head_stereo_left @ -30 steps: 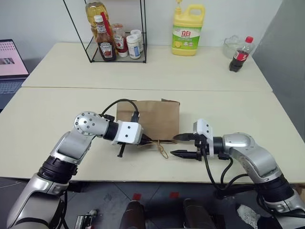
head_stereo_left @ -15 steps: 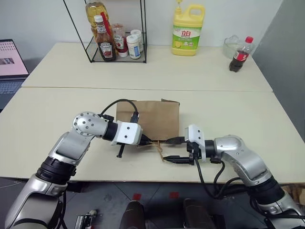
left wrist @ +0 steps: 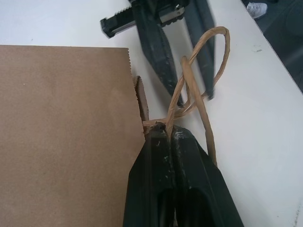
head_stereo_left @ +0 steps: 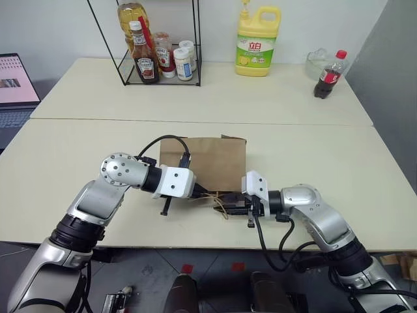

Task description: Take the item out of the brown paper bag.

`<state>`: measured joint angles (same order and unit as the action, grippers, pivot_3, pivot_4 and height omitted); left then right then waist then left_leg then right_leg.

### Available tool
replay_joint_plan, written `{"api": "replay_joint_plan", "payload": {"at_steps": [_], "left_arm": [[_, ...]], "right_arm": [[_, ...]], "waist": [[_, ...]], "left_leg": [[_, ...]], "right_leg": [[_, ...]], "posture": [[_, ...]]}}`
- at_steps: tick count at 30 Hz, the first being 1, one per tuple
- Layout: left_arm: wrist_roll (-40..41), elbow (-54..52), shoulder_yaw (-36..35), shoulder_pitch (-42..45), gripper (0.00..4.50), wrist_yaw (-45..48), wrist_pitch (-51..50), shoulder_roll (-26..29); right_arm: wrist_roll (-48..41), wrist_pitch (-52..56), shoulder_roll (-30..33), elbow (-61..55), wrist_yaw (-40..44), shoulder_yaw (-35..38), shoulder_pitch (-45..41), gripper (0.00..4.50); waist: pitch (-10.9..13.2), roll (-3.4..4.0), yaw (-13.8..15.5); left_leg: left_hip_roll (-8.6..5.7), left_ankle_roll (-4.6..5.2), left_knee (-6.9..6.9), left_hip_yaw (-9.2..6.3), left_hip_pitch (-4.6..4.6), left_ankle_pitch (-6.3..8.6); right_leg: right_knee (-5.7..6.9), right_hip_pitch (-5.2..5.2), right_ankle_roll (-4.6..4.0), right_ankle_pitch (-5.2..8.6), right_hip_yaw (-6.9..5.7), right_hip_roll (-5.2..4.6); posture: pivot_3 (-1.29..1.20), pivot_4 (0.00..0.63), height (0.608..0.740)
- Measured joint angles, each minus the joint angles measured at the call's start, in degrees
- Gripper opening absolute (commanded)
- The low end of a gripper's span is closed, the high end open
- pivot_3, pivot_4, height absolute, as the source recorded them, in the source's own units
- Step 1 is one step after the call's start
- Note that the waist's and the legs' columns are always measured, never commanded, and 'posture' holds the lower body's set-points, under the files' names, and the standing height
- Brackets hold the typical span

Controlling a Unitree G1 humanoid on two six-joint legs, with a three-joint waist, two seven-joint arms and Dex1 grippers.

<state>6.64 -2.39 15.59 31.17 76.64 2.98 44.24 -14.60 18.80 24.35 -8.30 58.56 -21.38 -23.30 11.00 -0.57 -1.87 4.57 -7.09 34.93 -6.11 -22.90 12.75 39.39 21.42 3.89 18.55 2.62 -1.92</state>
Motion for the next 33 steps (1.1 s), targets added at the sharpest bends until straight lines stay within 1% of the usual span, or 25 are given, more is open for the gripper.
{"api": "replay_joint_plan", "payload": {"at_steps": [6,9,13,18,22,26,33], "left_arm": [[0.0,0.0,0.0,0.0,0.0,-0.8,0.0,0.0],[-0.1,0.0,0.0,-0.1,0.0,-1.0,-0.3,0.0],[-1.3,1.1,0.0,0.0,0.0,-2.7,-1.7,0.0],[-2.5,4.6,0.0,1.3,0.0,-6.1,-4.8,-1.5],[-2.4,6.5,-0.3,3.5,0.0,-8.9,-9.1,-3.6],[-1.5,7.6,-1.8,6.3,0.0,-12.2,-16.9,-6.4],[6.7,6.8,-7.3,12.4,0.0,-16.0,-34.0,-11.6]], "right_arm": [[0.1,-1.1,0.1,0.6,0.1,0.0,0.0,0.02],[1.0,-2.7,1.3,0.6,0.1,0.0,0.0,0.02],[4.5,-7.2,5.1,-0.5,0.1,0.1,0.5,0.02],[9.0,-14.8,7.2,-1.8,-0.3,0.0,2.7,0.02],[12.8,-20.9,7.2,-1.7,-1.8,-0.2,2.7,0.02],[16.8,-26.8,7.6,-1.2,-2.4,-0.9,2.4,0.02],[22.5,-31.4,7.7,2.3,-3.6,-3.6,2.5,0.02]], "waist": [[0.0,0.0,0.0],[0.0,0.0,0.0],[0.0,0.0,0.0],[0.0,0.0,0.0],[0.0,0.0,0.0],[0.0,-0.01,0.0],[0.0,-0.02,0.0]], "left_leg": [[0.0,0.0,0.0,0.0,0.0,0.0],[0.0,0.0,0.0,0.0,0.0,0.0],[0.0,0.01,0.0,0.0,0.01,0.0],[0.0,0.0,0.0,0.0,0.0,0.0],[0.0,-0.01,0.02,0.0,0.01,-0.01],[-0.01,-0.04,0.03,0.0,0.01,-0.02],[-0.01,-0.13,0.04,-0.01,0.01,-0.07]], "right_leg": [[0.0,0.0,0.0,0.0,0.0,0.0],[0.0,0.0,0.0,0.0,0.0,0.0],[0.0,0.0,0.0,0.0,0.0,0.0],[0.0,0.0,0.0,0.0,0.0,0.0],[0.02,-0.01,0.0,0.0,0.0,0.0],[0.02,-0.01,0.0,0.0,-0.01,0.0],[0.03,-0.03,0.0,0.0,-0.02,-0.01]], "posture": [[0.0,0.15,0.74],[0.0,0.15,0.74],[0.0,0.15,0.74],[0.0,0.15,0.74],[0.0,0.15,0.74],[0.0,0.15,0.74],[0.0,0.15,0.74]]}}
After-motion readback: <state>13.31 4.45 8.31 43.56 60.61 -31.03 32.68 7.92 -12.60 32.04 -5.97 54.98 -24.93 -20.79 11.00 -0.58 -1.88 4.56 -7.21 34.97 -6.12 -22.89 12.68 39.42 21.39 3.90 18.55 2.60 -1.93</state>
